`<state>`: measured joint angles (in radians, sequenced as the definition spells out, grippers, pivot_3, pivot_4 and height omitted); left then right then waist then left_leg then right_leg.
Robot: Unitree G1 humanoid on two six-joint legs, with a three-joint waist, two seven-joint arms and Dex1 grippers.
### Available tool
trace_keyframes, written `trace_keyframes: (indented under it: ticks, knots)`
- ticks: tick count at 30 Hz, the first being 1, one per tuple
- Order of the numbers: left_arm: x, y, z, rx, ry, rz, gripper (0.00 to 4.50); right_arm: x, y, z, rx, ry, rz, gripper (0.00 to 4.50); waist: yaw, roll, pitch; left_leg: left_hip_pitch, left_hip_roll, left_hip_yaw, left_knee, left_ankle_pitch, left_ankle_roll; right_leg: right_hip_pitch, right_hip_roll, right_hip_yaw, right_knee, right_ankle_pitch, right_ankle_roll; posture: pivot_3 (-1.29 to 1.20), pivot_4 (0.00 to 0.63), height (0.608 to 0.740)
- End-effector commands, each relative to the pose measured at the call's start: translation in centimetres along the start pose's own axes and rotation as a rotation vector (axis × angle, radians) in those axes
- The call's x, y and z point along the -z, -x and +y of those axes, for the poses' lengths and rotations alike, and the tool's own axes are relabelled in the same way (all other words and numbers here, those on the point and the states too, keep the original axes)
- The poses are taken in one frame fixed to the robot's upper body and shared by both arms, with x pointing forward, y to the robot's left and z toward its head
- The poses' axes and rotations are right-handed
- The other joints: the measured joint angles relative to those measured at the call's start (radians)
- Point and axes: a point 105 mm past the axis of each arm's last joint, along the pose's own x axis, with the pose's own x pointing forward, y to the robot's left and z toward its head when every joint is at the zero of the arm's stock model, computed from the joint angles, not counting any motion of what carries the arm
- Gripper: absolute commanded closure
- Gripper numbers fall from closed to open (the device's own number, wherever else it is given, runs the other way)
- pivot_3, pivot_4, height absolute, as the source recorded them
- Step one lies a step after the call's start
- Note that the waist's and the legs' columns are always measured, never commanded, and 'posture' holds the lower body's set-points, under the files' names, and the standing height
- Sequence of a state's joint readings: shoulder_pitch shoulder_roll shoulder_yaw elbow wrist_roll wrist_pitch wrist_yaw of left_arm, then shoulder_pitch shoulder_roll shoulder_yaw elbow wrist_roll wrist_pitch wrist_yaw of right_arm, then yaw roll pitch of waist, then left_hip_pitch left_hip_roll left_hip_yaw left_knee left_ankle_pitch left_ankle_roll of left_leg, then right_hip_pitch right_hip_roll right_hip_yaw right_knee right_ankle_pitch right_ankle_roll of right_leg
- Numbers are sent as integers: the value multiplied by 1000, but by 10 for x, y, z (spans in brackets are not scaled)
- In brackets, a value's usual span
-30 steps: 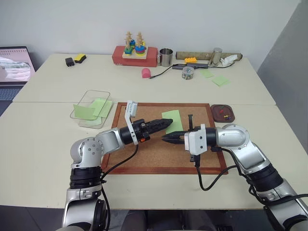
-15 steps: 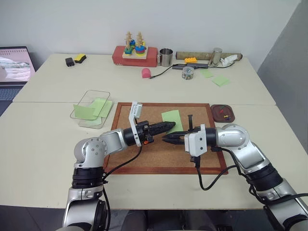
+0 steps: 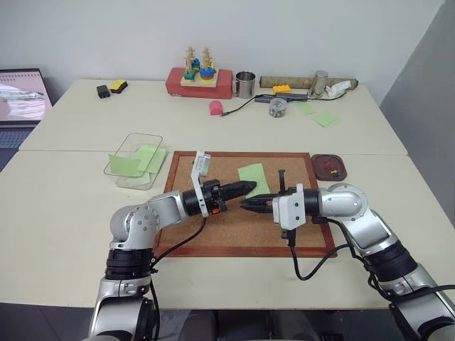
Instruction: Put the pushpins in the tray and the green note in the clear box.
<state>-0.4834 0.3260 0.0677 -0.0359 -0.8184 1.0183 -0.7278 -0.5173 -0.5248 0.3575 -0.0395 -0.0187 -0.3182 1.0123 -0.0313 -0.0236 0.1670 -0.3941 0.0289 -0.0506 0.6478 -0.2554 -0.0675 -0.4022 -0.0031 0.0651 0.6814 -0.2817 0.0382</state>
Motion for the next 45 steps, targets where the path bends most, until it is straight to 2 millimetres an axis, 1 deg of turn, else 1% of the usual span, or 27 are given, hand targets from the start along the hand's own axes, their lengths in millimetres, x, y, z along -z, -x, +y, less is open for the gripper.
trace_keyframes:
  ticks: [1,3,9,12,13,14,15,17,18,20,23,25,28,30,33,39,44,45]
  knots:
    - [-3,2,17,-100,-86,-7,4475,-10,6,-18,75,37,-22,4500,0,0,0,0,0,0,0,0,0,0,0,0,0,0,0,0,150,740]
    - [-5,4,21,-125,-117,-13,4475,-10,9,-22,101,24,-17,4500,1,0,0,0,0,0,0,0,0,0,0,0,0,0,0,0,150,740]
    - [-6,4,21,-135,-146,-22,4475,-10,18,-37,185,-33,-14,4500,0,0,0,0,0,0,0,0,0,0,0,0,0,0,0,0,150,740]
    - [-8,3,19,-134,-149,-29,4475,-6,27,-50,286,-138,-15,4500,0,0,0,0,0,0,0,0,0,0,0,0,0,0,0,0,150,740]
    - [-10,3,17,-132,-159,-33,4475,-1,31,-57,344,-197,-12,4500,0,0,0,0,0,0,0,0,0,0,0,0,0,0,0,0,150,740]
    - [-13,3,16,-130,-175,-39,4475,7,38,-64,411,-270,0,4500,0,0,0,0,0,0,0,0,0,0,0,0,0,0,0,0,150,740]
    - [-16,2,13,-126,-204,-43,4475,21,47,-70,483,-354,30,4500,1,0,0,0,0,0,0,0,0,0,0,0,0,0,0,0,150,740]
    - [-18,1,7,-121,-317,-24,4475,55,66,-71,596,-475,130,4500,1,0,0,-1,0,0,0,0,0,0,0,0,0,0,0,0,150,740]
    - [-20,-1,4,-123,-366,-23,4475,69,75,-71,653,-525,171,4500,1,0,0,0,0,0,0,0,0,0,0,0,0,0,0,0,150,740]
    - [-26,-3,-3,-122,-442,-40,4475,88,91,-75,768,-625,215,4500,4,0,0,-1,0,0,0,0,0,0,-1,0,0,0,0,0,150,740]
    - [-31,-9,-19,-93,-562,-64,4475,109,111,-82,929,-778,243,4500,3,0,0,-1,0,1,-1,0,0,-1,-1,1,0,0,0,0,150,740]
    - [-27,-13,-29,-58,-637,-46,4475,118,121,-83,998,-848,254,4500,-1,0,0,-2,0,2,-1,0,0,-2,0,2,0,0,0,0,150,740]
    - [-14,-16,-39,-1,-772,25,4475,130,133,-83,1079,-929,271,4500,-3,1,0,-2,0,3,-1,0,0,-2,0,3,-1,0,0,0,150,740]
    - [-11,-17,-41,16,-813,43,4475,136,139,-81,1107,-955,290,4500,-3,1,0,-1,0,3,-2,0,0,-2,0,3,0,0,0,0,150,740]
    - [-12,-19,-38,6,-834,41,4475,149,152,-73,1169,-1020,345,4500,-2,1,0,-2,0,3,-1,0,0,-2,0,3,0,0,0,0,150,740]
    - [-10,-21,-34,9,-829,43,4475,161,157,-61,1205,-1152,383,4500,-2,1,0,-2,0,4,-1,0,1,-2,0,3,-1,0,0,0,150,740]
    - [-10,-21,-33,10,-830,50,4475,164,157,-58,1207,-1193,389,4500,-3,1,0,-2,0,4,-1,0,1,-2,0,3,-1,0,0,0,150,740]
    - [-10,-21,-33,9,-829,51,4500,165,156,-57,1205,-1202,386,4030,-3,1,0,-2,0,4,-1,0,1,-2,0,3,-1,0,0,0,150,740]
